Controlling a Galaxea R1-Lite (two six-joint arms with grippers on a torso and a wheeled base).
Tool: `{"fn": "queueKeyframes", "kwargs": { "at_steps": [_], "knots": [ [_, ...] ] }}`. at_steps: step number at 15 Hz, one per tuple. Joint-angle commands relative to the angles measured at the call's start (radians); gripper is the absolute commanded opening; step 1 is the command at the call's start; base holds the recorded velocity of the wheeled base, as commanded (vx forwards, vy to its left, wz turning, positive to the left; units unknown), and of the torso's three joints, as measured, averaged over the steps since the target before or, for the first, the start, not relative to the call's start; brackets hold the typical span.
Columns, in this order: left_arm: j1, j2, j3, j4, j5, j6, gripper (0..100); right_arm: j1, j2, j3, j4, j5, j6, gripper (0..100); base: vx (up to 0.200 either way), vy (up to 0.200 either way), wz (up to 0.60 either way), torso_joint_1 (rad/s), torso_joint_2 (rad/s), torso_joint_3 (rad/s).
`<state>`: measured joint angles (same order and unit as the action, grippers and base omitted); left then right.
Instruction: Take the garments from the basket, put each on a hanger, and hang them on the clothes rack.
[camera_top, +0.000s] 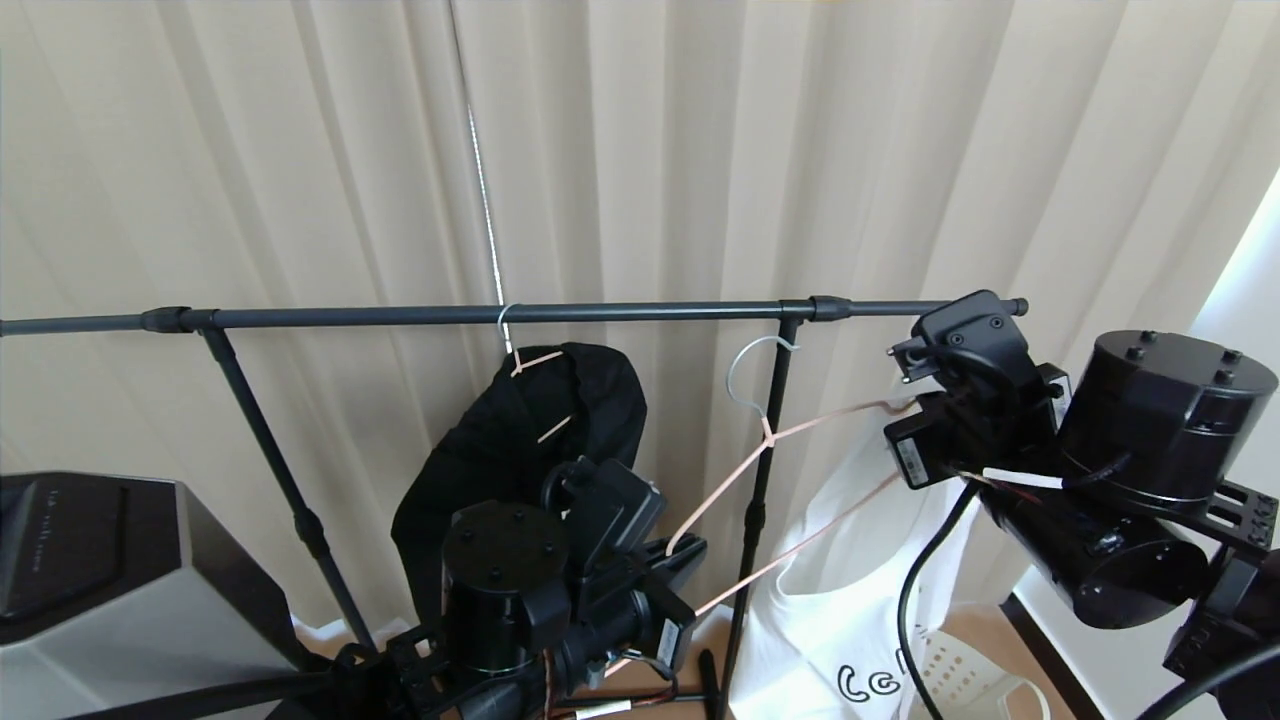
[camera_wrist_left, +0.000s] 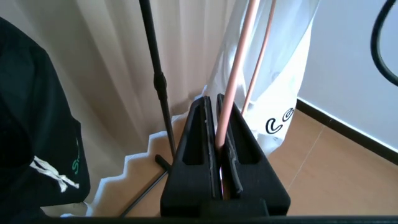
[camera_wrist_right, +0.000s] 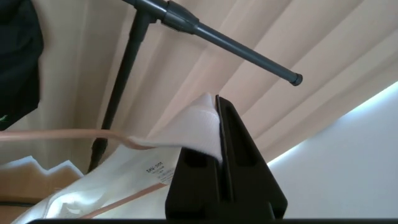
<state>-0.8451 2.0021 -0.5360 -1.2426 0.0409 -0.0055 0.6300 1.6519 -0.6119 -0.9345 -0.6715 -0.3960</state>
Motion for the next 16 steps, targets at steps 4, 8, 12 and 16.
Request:
{"fn": "queueKeyframes", "kwargs": {
  "at_steps": [4, 8, 12, 16],
  "knots": [
    [0.0, 0.003, 0.001, -0.002, -0.001, -0.001, 0, 0.139, 0.0, 0.009, -0.014, -0.016, 0.008, 0, 0.0, 0.0, 0.0, 0.0, 0.0, 0.0],
    [-0.002, 0.01, -0.001, -0.002, 0.001, -0.001, 0, 0.26, 0.034, 0.006, -0.099, -0.02, 0.032, 0, 0.0, 0.0, 0.0, 0.0, 0.0, 0.0],
    [-0.002, 0.009, 0.001, -0.002, -0.001, -0.001, 0, 0.329, 0.035, 0.008, -0.109, -0.023, 0.045, 0, 0.0, 0.0, 0.0, 0.0, 0.0, 0.0],
    [-0.002, 0.006, 0.014, -0.058, 0.014, 0.001, 0, 0.312, 0.02, 0.012, -0.109, -0.049, 0.045, 0, 0.0, 0.0, 0.0, 0.0, 0.0, 0.0]
  ]
}}
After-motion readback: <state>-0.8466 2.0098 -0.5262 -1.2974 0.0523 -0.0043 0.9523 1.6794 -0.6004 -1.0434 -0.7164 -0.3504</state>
